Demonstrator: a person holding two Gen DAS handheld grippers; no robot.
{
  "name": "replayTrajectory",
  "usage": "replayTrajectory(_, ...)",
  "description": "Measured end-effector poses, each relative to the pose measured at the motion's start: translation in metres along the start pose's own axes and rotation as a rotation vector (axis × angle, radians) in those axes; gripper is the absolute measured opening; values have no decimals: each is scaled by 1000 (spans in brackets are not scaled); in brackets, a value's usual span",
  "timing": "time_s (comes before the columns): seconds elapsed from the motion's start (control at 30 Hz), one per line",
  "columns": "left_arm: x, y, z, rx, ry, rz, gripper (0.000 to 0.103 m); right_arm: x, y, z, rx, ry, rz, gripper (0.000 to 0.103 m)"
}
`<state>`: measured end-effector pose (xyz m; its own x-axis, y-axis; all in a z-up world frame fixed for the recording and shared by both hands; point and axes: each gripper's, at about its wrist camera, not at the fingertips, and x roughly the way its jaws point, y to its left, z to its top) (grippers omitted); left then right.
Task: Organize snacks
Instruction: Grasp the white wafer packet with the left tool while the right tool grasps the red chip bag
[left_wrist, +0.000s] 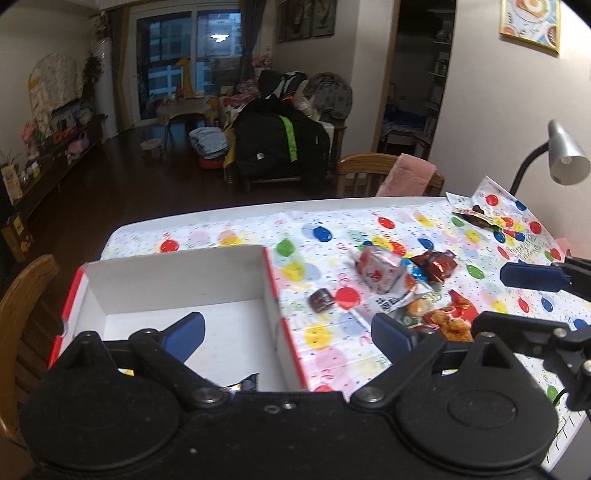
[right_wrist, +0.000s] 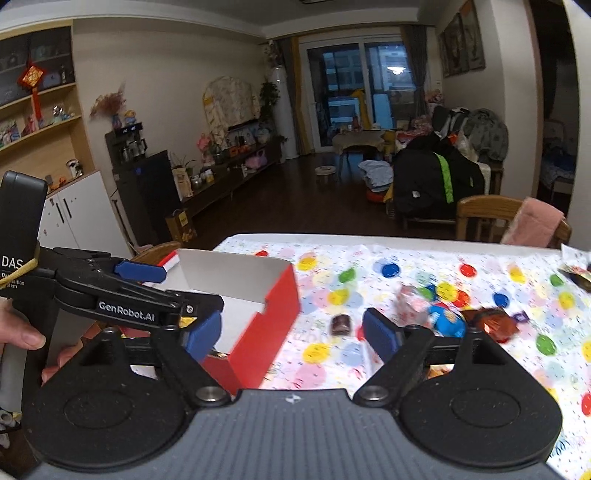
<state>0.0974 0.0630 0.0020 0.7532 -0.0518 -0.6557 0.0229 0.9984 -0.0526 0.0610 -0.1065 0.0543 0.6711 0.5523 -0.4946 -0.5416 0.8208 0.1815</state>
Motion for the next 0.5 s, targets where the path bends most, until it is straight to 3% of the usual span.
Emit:
replayTrajectory(0.1, 4, -17, 1, 17, -13, -11, 99, -9, -22, -8, 33, -2, -20, 92)
replayTrajectory(0.2, 8, -38, 1, 32, -32, -27, 102, -15, -49, -18, 65, -3, -47, 103)
replayTrajectory(0.4, 30, -79, 1, 56, -34, -58, 103, -26, -95, -39, 77, -70, -117, 103)
replayTrajectory(0.5, 44, -95, -1, 50, -24, -70, 103, -22, -111, -45, 30, -27, -144, 103)
